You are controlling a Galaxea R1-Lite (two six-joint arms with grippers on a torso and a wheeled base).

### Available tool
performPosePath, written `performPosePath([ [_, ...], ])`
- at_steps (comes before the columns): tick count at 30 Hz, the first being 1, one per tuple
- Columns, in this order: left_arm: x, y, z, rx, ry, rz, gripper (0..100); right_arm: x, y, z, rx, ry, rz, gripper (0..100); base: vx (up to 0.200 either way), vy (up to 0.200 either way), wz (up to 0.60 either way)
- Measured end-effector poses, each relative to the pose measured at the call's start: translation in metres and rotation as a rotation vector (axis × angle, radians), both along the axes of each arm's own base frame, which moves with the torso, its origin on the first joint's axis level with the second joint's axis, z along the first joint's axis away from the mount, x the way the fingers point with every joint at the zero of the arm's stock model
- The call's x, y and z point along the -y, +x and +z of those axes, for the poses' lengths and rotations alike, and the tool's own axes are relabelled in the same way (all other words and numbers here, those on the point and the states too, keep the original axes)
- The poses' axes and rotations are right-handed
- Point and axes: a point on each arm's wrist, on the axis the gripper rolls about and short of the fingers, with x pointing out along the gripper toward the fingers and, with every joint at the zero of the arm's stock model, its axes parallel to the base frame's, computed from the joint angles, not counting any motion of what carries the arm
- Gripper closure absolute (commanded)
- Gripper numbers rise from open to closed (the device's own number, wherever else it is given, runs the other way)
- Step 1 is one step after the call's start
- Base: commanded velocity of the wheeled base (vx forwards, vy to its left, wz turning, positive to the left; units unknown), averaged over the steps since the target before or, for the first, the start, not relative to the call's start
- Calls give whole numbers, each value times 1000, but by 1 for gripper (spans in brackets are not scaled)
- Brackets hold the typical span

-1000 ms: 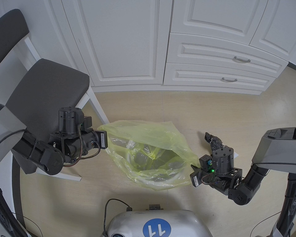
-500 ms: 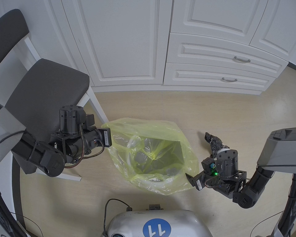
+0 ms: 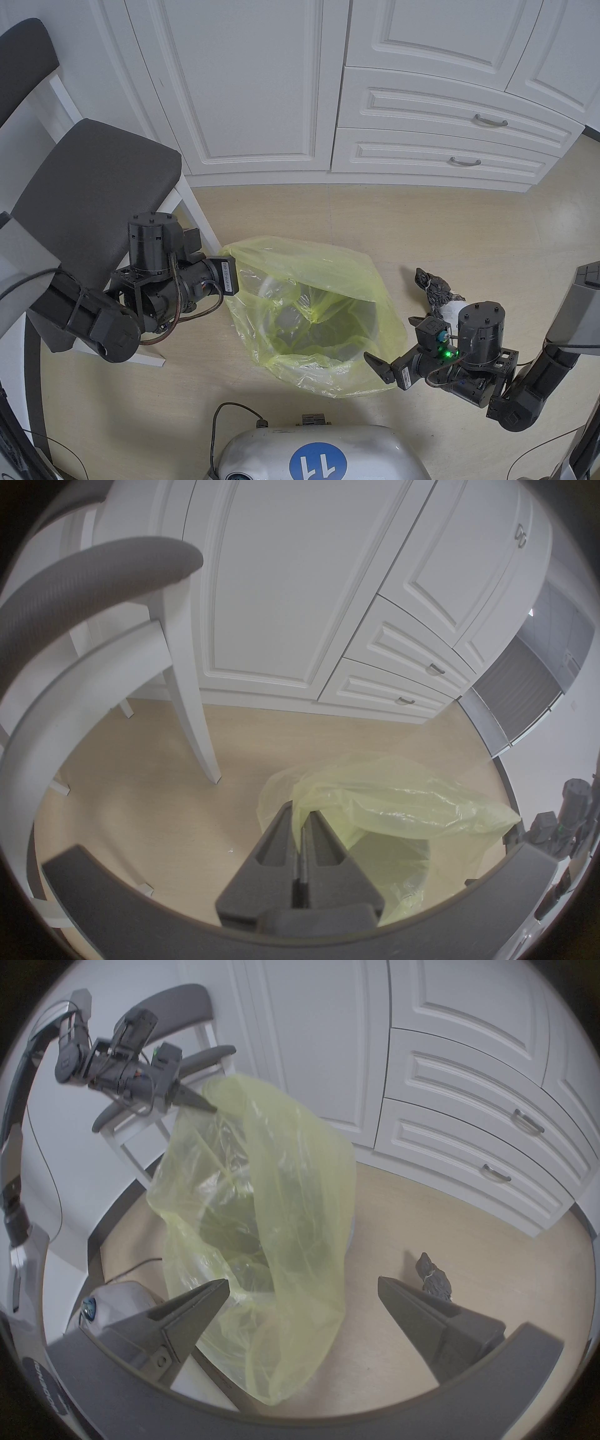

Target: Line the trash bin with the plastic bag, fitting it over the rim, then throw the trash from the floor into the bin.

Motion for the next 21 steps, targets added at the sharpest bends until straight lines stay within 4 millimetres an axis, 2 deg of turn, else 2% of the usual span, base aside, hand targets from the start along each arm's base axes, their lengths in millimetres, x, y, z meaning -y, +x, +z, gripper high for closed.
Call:
performPosePath([
  [4,1,4,-5,-11,4,3,100,-8,6,3,18,57,-12,0,0,0,0],
  [13,-6,7,-5,-10,4,23,100,-20,36,-1,106,123,-121,0,0,0,0],
  [21,-8,8,-6,-11,4,29,100,-25,32,8,139,165,-116,0,0,0,0],
])
